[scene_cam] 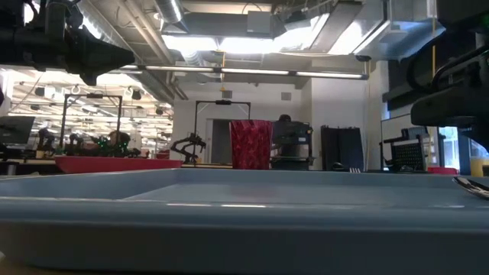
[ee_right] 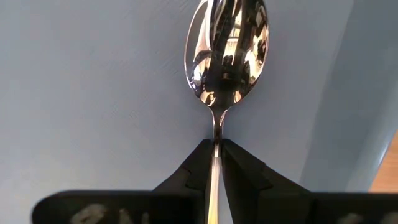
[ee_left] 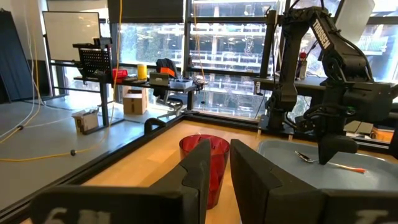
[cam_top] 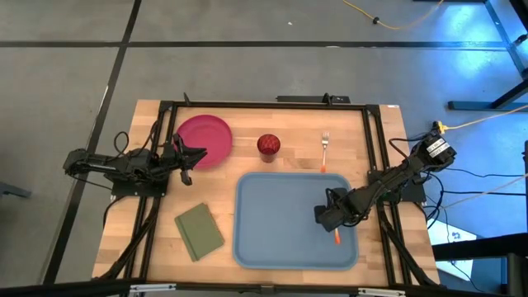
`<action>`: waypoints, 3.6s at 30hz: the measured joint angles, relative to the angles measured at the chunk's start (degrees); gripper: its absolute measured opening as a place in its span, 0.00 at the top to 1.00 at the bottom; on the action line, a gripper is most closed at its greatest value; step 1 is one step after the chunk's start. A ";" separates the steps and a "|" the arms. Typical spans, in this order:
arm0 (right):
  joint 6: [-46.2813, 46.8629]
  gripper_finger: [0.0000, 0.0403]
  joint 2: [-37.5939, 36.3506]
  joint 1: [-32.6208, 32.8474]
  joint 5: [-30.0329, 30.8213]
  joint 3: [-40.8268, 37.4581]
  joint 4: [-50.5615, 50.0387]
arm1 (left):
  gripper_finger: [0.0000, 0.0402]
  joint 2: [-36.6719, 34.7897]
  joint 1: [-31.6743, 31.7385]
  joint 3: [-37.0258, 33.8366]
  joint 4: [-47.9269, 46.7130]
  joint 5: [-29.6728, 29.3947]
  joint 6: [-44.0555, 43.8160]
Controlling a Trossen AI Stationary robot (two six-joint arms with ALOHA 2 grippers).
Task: Pick and place plate/cup/fork/spoon on tray
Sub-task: Put the orange spoon on the blue serving tray, then put the orange fork on the blue serving tray to the left of the orange spoon
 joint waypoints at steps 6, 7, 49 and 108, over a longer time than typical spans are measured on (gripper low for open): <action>0.00 0.85 0.00 0.00 0.07 0.00 -0.02 | 0.86 0.00 0.00 0.00 0.00 0.00 0.00; 0.00 0.84 0.00 0.00 0.09 0.00 0.00 | 0.86 0.00 0.00 0.00 0.02 0.00 0.00; -0.16 0.82 -6.93 -0.99 -0.29 0.22 2.08 | 0.86 0.00 0.01 0.00 0.01 0.01 0.00; -72.06 0.82 -10.26 -50.72 17.91 0.13 5.28 | 0.86 0.00 0.02 0.00 0.04 0.02 -6.25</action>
